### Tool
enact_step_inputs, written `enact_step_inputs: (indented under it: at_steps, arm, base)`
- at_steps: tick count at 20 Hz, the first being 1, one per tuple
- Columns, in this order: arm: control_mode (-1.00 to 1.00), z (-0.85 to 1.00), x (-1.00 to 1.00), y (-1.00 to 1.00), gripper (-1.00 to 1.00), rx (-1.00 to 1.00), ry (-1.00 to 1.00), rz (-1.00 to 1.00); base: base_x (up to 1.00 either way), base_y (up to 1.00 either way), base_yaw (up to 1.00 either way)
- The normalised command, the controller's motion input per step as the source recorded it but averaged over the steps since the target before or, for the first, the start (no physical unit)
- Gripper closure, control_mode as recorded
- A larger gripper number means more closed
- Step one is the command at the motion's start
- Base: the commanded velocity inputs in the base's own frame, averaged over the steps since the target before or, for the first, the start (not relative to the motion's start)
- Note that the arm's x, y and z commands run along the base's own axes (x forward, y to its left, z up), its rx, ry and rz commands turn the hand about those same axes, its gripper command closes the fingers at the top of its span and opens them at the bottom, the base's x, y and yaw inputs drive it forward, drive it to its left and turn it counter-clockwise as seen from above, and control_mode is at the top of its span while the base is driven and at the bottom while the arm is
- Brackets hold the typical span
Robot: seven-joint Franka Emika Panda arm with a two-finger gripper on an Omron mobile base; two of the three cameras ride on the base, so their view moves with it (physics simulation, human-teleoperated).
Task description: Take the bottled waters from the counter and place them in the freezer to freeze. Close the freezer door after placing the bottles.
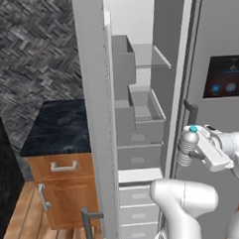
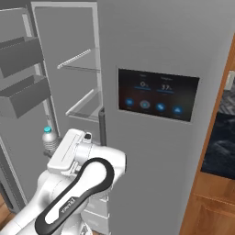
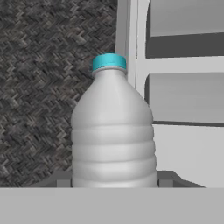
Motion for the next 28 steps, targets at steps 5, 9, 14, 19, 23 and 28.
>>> enact_step_inputs:
  at_steps: [5, 9, 14, 19, 23, 28]
  arm:
    - [1.00, 0.00, 0.00, 0.00, 1.00, 0.00, 0.00, 0.00]
    - [1.00, 0.00, 0.00, 0.00, 1.00, 0.00, 0.00, 0.00]
    - [1.00, 0.00, 0.00, 0.00, 1.00, 0.00, 0.00, 0.00]
    - [1.00, 0.00, 0.00, 0.00, 1.00, 0.00, 0.00, 0.00]
    - [1.00, 0.00, 0.00, 0.00, 1.00, 0.00, 0.00, 0.00]
    - [1.00, 0.00, 0.00, 0.00, 1.00, 0.00, 0.00, 0.00]
  base:
    - [0.63, 0.01, 0.00]
    - [0.32, 0.13, 0.00]
    - [0.06, 0.38, -0.03]
    - [0.09, 0.45, -0.04]
    - [0.08, 0.52, 0.00]
    - [-0.05, 0.53, -0.03]
